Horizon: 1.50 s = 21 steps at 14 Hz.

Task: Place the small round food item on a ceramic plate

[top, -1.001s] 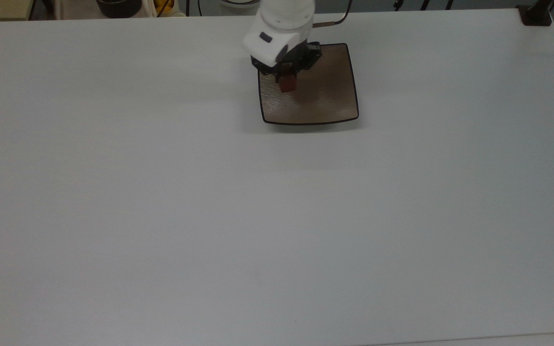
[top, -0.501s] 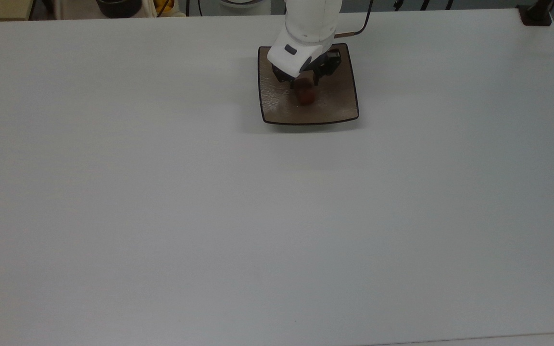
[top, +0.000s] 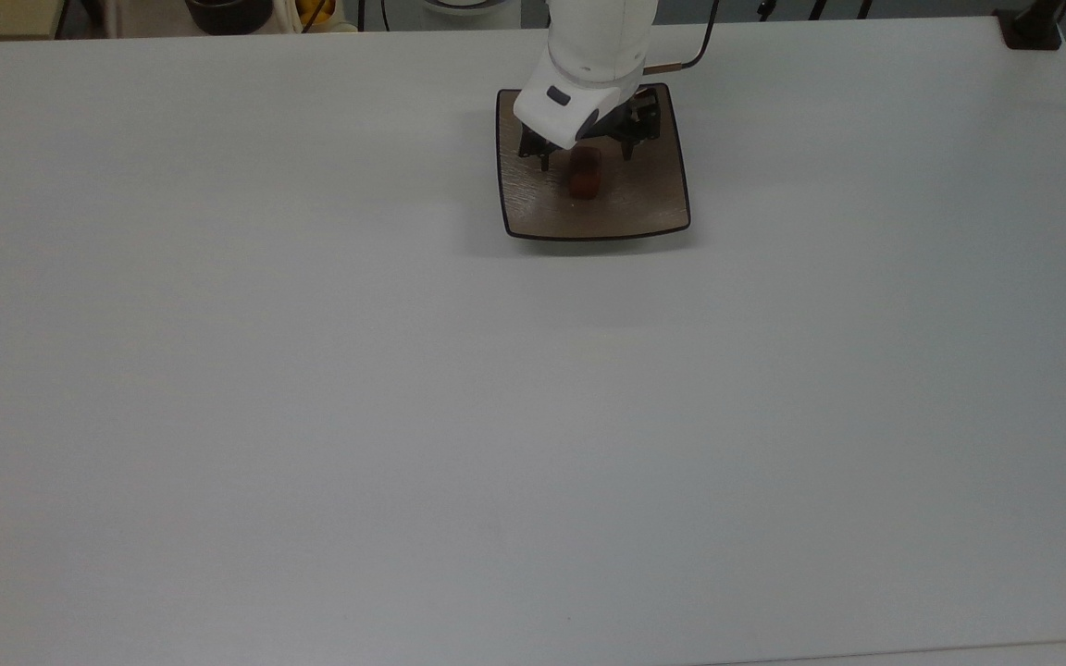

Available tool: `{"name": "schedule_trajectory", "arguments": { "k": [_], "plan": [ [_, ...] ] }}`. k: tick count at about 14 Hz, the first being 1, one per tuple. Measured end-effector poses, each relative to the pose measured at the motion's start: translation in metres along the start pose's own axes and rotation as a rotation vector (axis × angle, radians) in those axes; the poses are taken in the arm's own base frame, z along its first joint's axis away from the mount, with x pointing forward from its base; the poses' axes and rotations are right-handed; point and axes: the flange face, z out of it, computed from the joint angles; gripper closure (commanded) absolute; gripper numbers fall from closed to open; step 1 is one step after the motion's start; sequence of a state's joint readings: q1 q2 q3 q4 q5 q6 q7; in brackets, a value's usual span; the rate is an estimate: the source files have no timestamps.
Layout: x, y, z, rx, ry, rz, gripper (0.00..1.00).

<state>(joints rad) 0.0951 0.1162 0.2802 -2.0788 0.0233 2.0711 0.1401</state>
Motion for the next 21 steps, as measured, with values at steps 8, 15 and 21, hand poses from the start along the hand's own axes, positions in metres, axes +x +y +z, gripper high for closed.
{"name": "schedule_trajectory", "arguments": {
  "k": [8,15,21],
  "plan": [
    [-0.016,0.089,-0.137,-0.024,0.113,0.165,0.00],
    [-0.022,0.183,-0.175,0.006,0.171,0.294,0.00],
    [-0.026,0.204,-0.175,0.039,0.173,0.288,0.00]
  ]
}}
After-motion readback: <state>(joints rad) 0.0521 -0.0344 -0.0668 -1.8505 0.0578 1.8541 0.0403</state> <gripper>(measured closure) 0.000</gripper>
